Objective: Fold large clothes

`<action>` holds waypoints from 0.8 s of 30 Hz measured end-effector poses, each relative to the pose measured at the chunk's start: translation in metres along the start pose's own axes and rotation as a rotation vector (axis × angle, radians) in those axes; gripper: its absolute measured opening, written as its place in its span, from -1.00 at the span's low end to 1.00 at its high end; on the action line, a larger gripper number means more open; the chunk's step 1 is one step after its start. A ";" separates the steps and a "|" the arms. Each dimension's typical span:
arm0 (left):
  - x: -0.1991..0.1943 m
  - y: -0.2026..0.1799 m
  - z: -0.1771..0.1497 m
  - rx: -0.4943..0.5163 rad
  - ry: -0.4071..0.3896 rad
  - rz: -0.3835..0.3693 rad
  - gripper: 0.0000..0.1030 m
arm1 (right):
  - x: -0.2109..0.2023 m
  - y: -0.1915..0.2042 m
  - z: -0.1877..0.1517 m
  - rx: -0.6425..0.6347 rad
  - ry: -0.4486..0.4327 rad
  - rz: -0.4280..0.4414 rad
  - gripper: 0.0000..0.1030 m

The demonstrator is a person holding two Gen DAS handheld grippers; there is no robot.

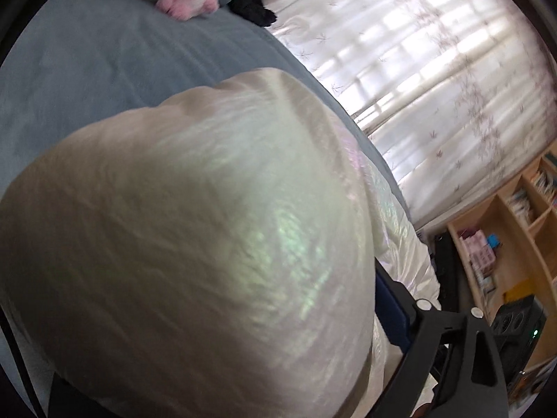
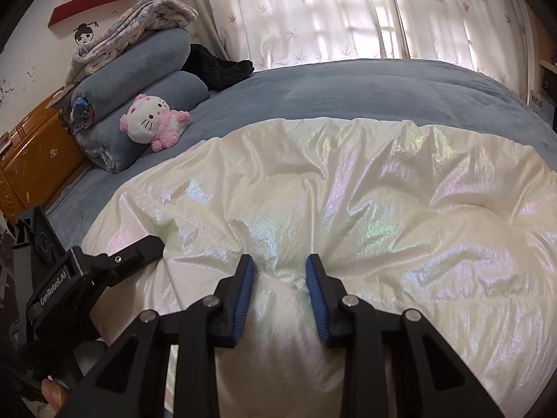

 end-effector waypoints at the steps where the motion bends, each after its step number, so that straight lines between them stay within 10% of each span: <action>1: 0.000 -0.004 -0.001 0.012 -0.001 0.003 0.72 | 0.000 -0.001 0.000 0.001 0.000 -0.001 -0.39; 10: -0.007 -0.017 -0.008 0.099 0.002 0.015 0.32 | 0.000 -0.005 -0.001 0.007 0.005 -0.009 -0.39; 18: -0.018 -0.031 -0.011 0.250 -0.019 0.048 -0.45 | 0.000 0.001 0.001 0.013 0.011 -0.025 -0.39; 24: -0.044 -0.034 -0.015 0.329 -0.059 0.082 -0.56 | -0.026 -0.005 0.006 0.064 -0.017 -0.046 -0.45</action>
Point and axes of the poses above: each gripper's, at about its wrist camera, not at the fingertips, and x roughly the way its jaws point, y to its left, z to its top, the point moved 1 cm from there along x, roughly the way its jaws point, and after that the axes turned 2 degrees about z, right-handed, at the moved point
